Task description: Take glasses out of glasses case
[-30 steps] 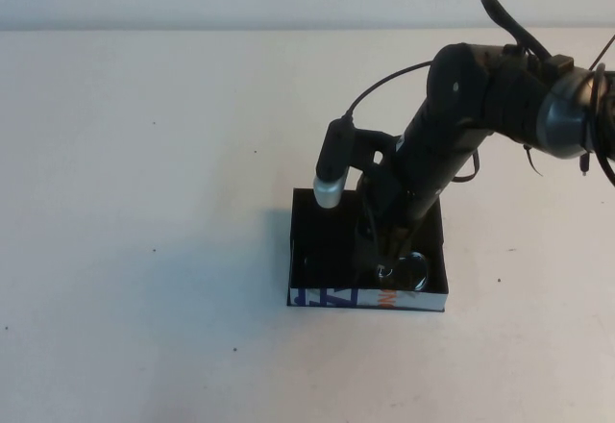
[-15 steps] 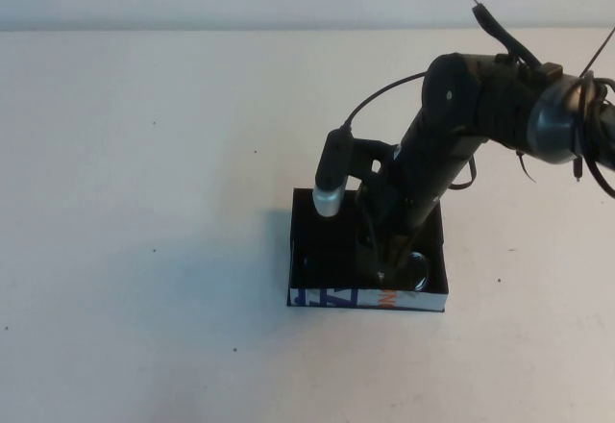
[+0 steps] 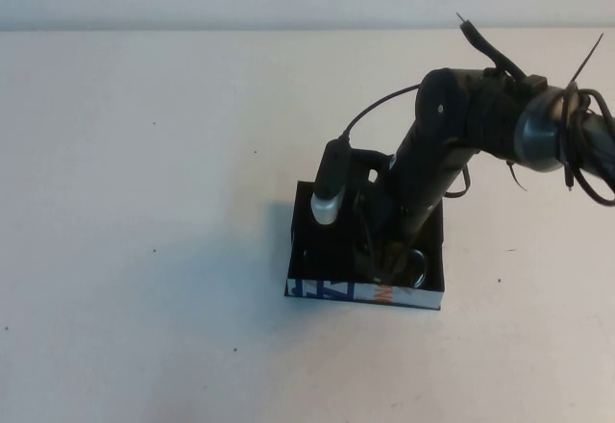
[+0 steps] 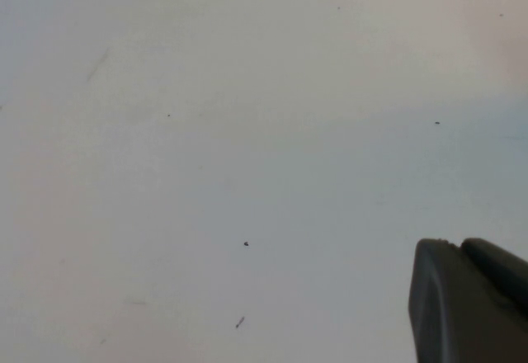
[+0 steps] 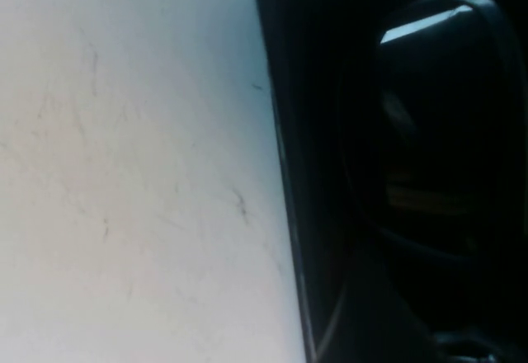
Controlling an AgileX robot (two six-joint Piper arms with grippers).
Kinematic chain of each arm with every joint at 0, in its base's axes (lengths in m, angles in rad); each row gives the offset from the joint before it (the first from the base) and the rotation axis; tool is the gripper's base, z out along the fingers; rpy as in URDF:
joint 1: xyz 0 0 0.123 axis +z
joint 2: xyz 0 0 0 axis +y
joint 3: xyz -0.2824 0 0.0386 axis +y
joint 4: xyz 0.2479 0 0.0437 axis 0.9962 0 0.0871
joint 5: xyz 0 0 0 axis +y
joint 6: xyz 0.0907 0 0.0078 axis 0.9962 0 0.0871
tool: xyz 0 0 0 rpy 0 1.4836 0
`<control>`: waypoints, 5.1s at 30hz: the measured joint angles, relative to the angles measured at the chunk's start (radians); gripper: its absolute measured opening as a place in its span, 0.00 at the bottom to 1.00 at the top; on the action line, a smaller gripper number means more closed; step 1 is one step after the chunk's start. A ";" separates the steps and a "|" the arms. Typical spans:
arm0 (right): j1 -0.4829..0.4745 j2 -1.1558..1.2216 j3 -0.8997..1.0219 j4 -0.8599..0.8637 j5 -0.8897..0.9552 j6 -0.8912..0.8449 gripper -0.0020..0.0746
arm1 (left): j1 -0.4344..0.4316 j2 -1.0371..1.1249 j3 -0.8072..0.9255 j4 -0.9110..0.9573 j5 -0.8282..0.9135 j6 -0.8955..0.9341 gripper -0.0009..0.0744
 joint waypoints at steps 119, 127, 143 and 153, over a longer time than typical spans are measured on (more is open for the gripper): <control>-0.341 -2.027 1.620 0.028 -0.659 0.840 0.00 | 0.000 0.000 0.000 0.000 0.000 0.000 0.01; -0.437 -2.109 1.674 -0.005 -0.676 0.839 0.00 | 0.000 0.000 0.000 0.000 0.000 0.000 0.01; -0.466 -2.110 1.683 -0.242 -0.704 0.941 0.00 | 0.000 0.000 0.000 0.000 0.000 0.000 0.01; -0.466 -2.110 1.683 -0.249 -0.705 1.036 0.00 | 0.000 0.000 0.000 0.000 0.000 0.000 0.01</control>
